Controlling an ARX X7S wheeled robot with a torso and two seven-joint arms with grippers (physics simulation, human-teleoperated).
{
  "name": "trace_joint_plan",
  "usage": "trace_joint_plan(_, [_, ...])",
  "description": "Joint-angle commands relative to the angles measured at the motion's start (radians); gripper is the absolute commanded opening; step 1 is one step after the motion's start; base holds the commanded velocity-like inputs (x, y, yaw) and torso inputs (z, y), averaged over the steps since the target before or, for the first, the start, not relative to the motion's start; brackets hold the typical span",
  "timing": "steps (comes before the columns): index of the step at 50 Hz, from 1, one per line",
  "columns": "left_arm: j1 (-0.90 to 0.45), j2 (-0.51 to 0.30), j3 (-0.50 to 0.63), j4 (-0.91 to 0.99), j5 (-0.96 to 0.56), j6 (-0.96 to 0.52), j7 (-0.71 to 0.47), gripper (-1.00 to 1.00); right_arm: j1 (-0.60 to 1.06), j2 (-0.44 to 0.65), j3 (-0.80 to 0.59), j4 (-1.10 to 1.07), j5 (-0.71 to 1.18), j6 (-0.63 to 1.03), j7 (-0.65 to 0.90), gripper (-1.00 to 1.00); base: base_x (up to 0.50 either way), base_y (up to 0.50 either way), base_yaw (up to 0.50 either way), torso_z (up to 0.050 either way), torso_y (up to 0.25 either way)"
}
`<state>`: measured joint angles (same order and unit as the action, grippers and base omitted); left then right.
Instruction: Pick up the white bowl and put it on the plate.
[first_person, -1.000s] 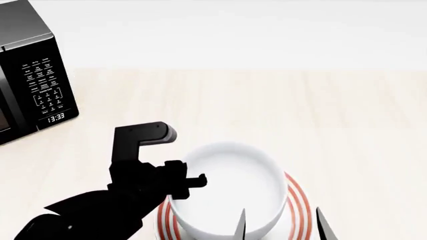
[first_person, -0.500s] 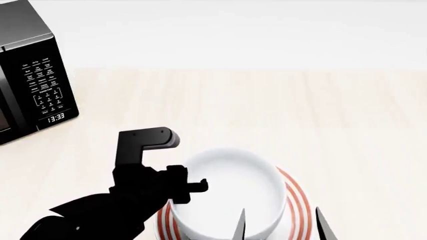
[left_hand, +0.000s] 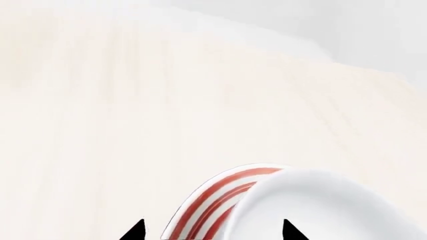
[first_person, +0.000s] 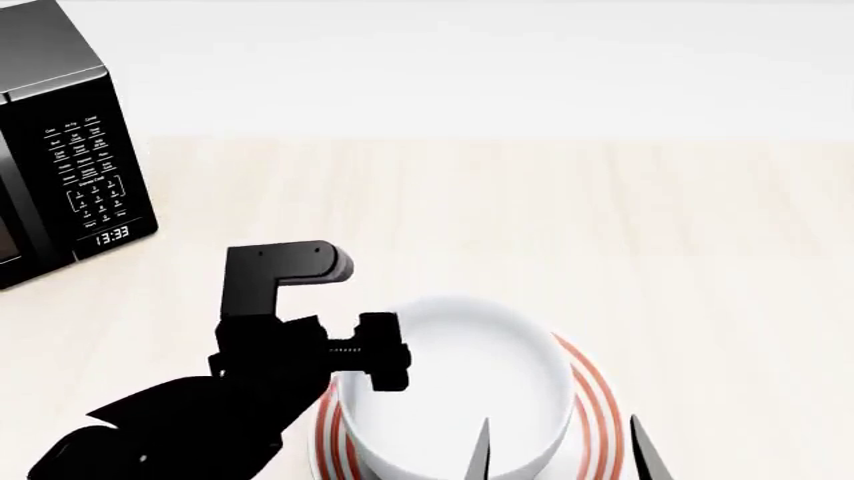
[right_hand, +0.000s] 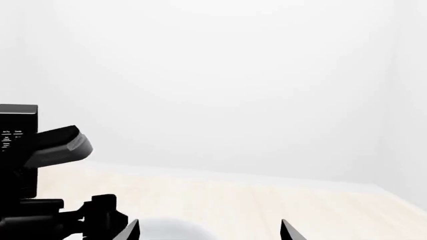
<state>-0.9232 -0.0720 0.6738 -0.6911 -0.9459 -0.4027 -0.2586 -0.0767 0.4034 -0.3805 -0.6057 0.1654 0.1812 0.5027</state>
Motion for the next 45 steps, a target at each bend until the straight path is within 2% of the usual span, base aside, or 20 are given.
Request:
trace_joint_plan(1, [0.046, -0.091, 0.016, 0.282, -0.009, -0.015, -0.118, 1.00, 0.001, 0.001, -0.006, -0.001, -0.001, 0.001, 0.002, 1.00, 0.00, 0.00, 0.00, 0.000, 0.000])
trace_joint_plan(15, [0.121, -0.249, 0.044, 0.683, 0.089, 0.027, -0.262, 1.00, 0.000, 0.005, -0.004, -0.033, -0.010, 0.006, 0.016, 1.00, 0.00, 0.00, 0.00, 0.000, 0.000])
trace_joint_plan(25, [0.216, -0.369, 0.050, 0.972, 0.150, 0.057, -0.368, 1.00, -0.001, 0.032, 0.027, -0.153, -0.005, 0.059, 0.040, 1.00, 0.00, 0.00, 0.00, 0.000, 0.000])
trace_joint_plan(30, [0.254, -0.411, 0.047, 1.059, 0.162, 0.066, -0.401, 1.00, -0.001, 0.044, 0.040, -0.213, -0.003, 0.091, 0.052, 1.00, 0.00, 0.00, 0.00, 0.000, 0.000])
trace_joint_plan(45, [0.382, -0.531, 0.094, 1.336, 0.345, 0.097, -0.535, 1.00, 0.006, 0.073, 0.062, -0.368, -0.005, 0.166, 0.078, 1.00, 0.00, 0.00, 0.00, 0.000, 0.000])
